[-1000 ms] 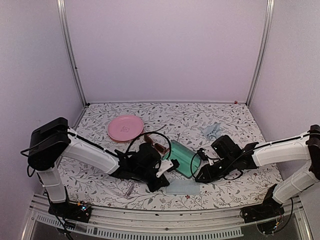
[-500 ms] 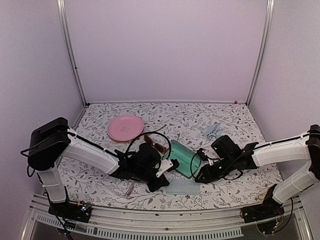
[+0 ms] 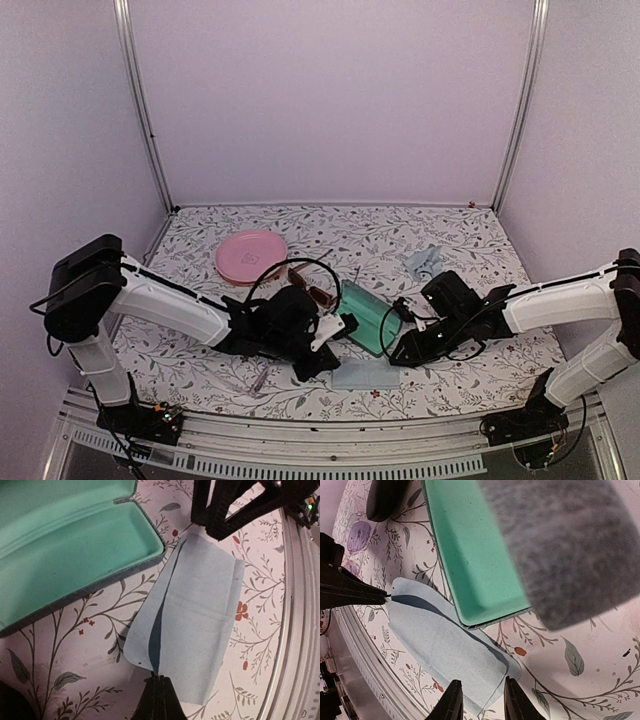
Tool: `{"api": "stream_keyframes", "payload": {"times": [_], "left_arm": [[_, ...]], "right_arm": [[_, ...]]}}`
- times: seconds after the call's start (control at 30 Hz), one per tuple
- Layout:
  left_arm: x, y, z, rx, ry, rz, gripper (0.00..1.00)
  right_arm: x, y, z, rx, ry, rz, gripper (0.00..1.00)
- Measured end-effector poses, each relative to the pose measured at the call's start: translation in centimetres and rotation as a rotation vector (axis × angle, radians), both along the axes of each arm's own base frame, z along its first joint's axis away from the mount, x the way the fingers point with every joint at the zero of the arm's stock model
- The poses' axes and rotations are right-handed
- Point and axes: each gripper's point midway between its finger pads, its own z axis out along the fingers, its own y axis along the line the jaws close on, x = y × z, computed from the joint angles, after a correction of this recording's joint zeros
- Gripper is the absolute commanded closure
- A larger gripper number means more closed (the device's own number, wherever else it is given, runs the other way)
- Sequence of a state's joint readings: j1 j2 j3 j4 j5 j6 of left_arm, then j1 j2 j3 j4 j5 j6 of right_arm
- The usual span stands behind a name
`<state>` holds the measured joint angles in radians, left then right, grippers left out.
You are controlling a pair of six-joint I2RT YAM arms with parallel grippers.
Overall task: Organize the sunglasses
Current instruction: Adjust the glasses cleaning cloth at the center of the board.
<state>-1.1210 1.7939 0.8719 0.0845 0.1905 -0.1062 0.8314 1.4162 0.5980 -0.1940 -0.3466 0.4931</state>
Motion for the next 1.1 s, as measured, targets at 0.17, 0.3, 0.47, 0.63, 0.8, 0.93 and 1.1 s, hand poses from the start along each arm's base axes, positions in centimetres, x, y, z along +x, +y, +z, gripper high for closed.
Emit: {"api": "stream_keyframes", "payload": {"times": [0.17,0.3,0.47,0.63,0.8,0.93,1.1], "left_arm": [[-0.1,-0.1,0.4,-0.01,-0.001,-0.004,1.0],[-0.1,-0.1,0.4,-0.01,0.001,-0.005,1.0],[-0.2,0.1,0.1,-0.003,0.004,-0.006,1.0],[-0.5,0.2,0.0,0.0,0.007,-0.012,1.0],[-1.2,0.4,0.1,-0.005,0.004,-0.028,1.0],[-1.7,0.5,0.7,-0.021,0.002,-0.044,1.0],[-1.9,0.2,1.0,-0.034,-0.001,-0.052,1.0]], "right_arm": [[0.1,0.2,0.0,-0.001,-0.001,0.003,0.69],[0.2,0.3,0.1,0.001,-0.003,0.005,0.69],[0.2,0.3,0.1,0.002,-0.002,0.008,0.69],[0.0,0.4,0.1,0.006,-0.001,0.014,0.69],[0.0,0.6,0.2,0.013,-0.006,0.023,0.69],[0.0,0.9,0.3,0.022,-0.012,0.029,0.68],[-0.1,1.1,0.2,0.025,-0.011,0.034,0.68]]}}
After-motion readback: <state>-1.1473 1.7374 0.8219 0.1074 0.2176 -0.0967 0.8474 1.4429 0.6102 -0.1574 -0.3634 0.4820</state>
